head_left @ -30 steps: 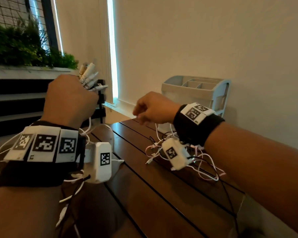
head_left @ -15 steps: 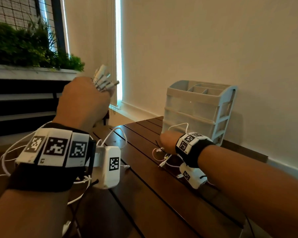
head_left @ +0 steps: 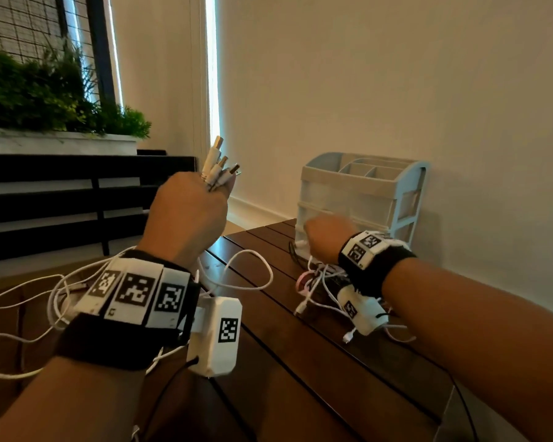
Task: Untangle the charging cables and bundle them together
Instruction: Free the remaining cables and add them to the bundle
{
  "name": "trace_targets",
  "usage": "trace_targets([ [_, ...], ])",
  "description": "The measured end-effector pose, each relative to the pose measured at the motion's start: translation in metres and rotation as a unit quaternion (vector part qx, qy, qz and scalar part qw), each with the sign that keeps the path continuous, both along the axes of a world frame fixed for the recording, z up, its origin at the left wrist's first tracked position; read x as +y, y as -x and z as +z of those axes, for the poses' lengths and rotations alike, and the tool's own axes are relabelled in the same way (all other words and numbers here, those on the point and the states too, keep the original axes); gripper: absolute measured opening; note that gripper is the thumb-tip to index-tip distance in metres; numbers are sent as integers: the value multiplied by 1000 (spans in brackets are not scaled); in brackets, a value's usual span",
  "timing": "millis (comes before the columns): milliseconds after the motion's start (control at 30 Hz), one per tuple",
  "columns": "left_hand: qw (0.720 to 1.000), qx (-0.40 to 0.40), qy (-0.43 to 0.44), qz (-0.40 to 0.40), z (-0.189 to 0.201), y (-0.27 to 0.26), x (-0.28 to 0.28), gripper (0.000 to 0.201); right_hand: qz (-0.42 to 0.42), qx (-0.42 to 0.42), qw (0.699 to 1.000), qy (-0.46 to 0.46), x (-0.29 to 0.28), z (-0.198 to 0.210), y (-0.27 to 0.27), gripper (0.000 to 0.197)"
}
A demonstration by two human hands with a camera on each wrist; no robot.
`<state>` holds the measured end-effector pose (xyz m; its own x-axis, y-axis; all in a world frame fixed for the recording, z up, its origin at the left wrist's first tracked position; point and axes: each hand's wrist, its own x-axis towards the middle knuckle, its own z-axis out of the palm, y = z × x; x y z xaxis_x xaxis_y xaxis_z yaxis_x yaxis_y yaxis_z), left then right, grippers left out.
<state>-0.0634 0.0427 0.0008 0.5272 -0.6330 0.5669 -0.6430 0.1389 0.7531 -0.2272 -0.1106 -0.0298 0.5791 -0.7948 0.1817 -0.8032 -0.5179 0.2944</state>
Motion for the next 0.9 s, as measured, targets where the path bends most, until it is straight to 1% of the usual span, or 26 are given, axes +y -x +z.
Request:
trace_targets([
  [33,1000,7,1,-5,-1,-1,-2,39,-6,-42,999,15,-2,9,2,18],
  [67,1000,19,2,-12,-1,0,-2,37,-21,-88,996,1,-4,17,4,17],
  [100,999,34,4,-21,-2,-1,-3,37,-35,-133,990,-36,-6,25,6,17],
  [167,997,59,10,-41,-2,-2,-3,39,-57,-238,961,-127,-10,36,10,17],
  [200,996,65,9,-52,-2,0,-3,38,-68,-270,949,-152,-9,40,12,19],
  [233,996,65,6,-62,-3,0,-4,36,-75,-290,940,-161,-8,45,16,19],
  [300,992,88,9,-87,-2,1,-5,31,-92,-252,952,-149,-8,51,24,17],
  [333,989,108,10,-97,-2,4,-4,31,-90,-257,952,-137,-8,53,26,16],
  [367,988,115,9,-98,-2,4,-4,34,-75,-292,943,-140,-9,56,28,15],
  [400,989,117,9,-93,-2,5,-3,35,-42,-378,911,-157,-8,58,31,15],
  [433,989,121,11,-88,-3,5,-4,35,-4,-482,860,-169,-7,62,34,16],
  [467,987,132,14,-89,-3,5,-4,32,33,-576,800,-163,-3,66,36,15],
  [500,985,146,14,-94,-3,5,-5,27,69,-643,749,-147,1,70,39,13],
  [533,983,156,7,-99,-2,6,-6,23,96,-675,721,-122,5,74,41,12],
  [567,981,166,-5,-102,-3,6,-6,18,120,-689,707,-100,9,77,43,12],
  [600,977,185,-15,-106,-3,7,-7,16,135,-689,707,-87,12,79,43,13],
  [633,971,209,-24,-113,-4,8,-8,16,142,-678,715,-92,16,81,43,13],
  [700,958,248,-39,-137,-6,9,-10,19,138,-642,746,-111,20,85,44,9],
  [733,954,256,-45,-150,-7,10,-12,20,136,-637,751,-107,23,87,45,8],
  [767,951,261,-48,-159,-9,11,-13,22,138,-643,746,-107,25,89,46,8],
  [833,946,275,-39,-168,-12,13,-15,26,145,-640,739,-153,32,90,47,8],
  [900,943,281,-43,-173,-15,14,-16,35,146,-604,748,-233,46,80,43,7],
])
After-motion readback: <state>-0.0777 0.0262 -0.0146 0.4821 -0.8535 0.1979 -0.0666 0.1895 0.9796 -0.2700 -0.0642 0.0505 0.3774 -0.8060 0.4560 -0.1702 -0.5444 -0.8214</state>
